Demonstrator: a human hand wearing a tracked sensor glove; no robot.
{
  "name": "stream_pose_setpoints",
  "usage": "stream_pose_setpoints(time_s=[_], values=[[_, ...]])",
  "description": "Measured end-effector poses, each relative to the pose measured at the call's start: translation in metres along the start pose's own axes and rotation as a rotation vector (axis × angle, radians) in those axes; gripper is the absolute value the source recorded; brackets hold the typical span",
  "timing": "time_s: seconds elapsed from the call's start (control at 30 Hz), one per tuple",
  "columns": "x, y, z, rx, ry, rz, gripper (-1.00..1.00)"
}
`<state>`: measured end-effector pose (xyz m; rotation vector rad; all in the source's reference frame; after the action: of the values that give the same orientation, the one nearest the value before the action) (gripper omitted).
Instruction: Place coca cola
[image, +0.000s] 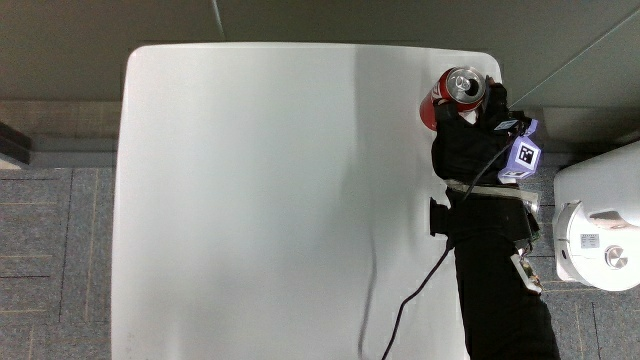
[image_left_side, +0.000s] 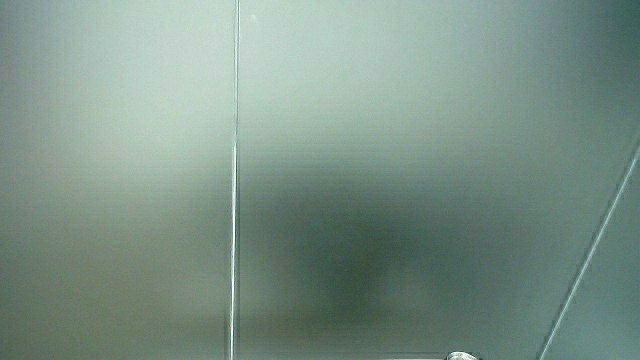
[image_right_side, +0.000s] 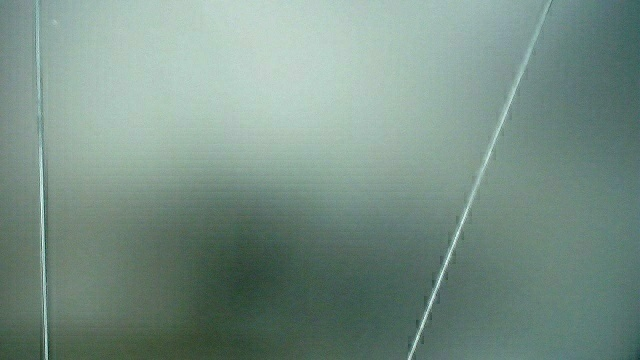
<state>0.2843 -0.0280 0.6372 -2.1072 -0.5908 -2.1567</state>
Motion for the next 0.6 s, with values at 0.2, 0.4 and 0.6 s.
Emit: stream_pose_setpoints(time_s=[0.2,0.4,0.6], values=[[0.0030,0.0008,0.0029,-0.002,-0.007,-0.001,-0.50],[0.0092,0.0012,0.0079,0.006,-0.010,-0.005,-0.77],[0.0066,0.0006,0.0050,-0.015,-0.042,-0.016,-1.00]])
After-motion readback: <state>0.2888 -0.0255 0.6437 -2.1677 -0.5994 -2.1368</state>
